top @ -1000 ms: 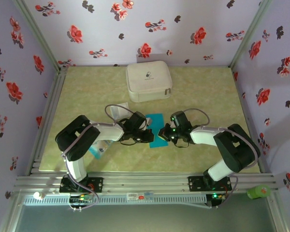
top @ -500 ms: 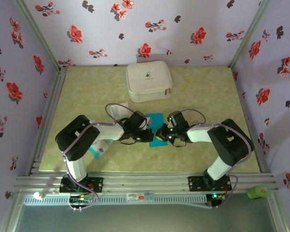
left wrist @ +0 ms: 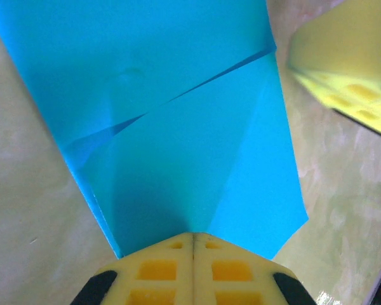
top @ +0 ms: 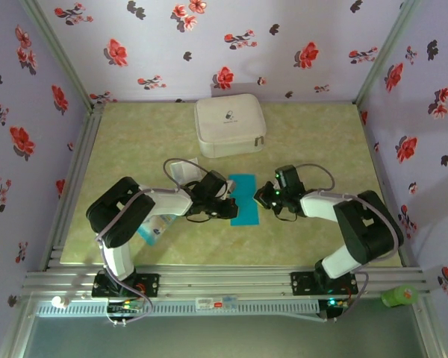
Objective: Fold a paper plane with a square sheet of paper (pick it up from the middle)
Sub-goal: Fold the triangle a second time at the center of the table.
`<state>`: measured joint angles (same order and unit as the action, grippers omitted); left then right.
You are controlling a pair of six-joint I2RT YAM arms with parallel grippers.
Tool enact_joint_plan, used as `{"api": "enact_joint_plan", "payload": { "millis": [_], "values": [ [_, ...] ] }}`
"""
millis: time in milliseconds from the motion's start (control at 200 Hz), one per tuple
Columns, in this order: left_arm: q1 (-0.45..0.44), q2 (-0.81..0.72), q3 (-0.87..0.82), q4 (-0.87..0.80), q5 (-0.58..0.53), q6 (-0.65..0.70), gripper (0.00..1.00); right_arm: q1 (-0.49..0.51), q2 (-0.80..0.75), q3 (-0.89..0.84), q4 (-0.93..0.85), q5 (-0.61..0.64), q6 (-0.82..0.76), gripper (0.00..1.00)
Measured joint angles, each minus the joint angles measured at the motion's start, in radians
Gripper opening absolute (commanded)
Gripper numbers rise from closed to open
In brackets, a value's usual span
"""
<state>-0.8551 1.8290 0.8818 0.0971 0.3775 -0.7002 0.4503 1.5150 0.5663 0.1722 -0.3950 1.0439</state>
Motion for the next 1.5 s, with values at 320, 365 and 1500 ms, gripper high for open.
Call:
{"api": "enact_joint_plan", "payload": {
  "millis": [320,365,1500],
  "values": [
    [0.000,0.000,0.000,0.000,0.000,0.000,0.00,0.091,0.100,0.051,0.007,-0.005,-0.005,0.00],
    [0.000,0.000,0.000,0.000,0.000,0.000,0.00,0.082,0.109,0.041,0.014,-0.002,-0.004,0.00],
    [-0.001,-0.002,-0.001,-0.004,0.000,0.000,0.00,0.072,0.013,-0.051,0.032,0.034,-0.020,0.00]
  ]
}}
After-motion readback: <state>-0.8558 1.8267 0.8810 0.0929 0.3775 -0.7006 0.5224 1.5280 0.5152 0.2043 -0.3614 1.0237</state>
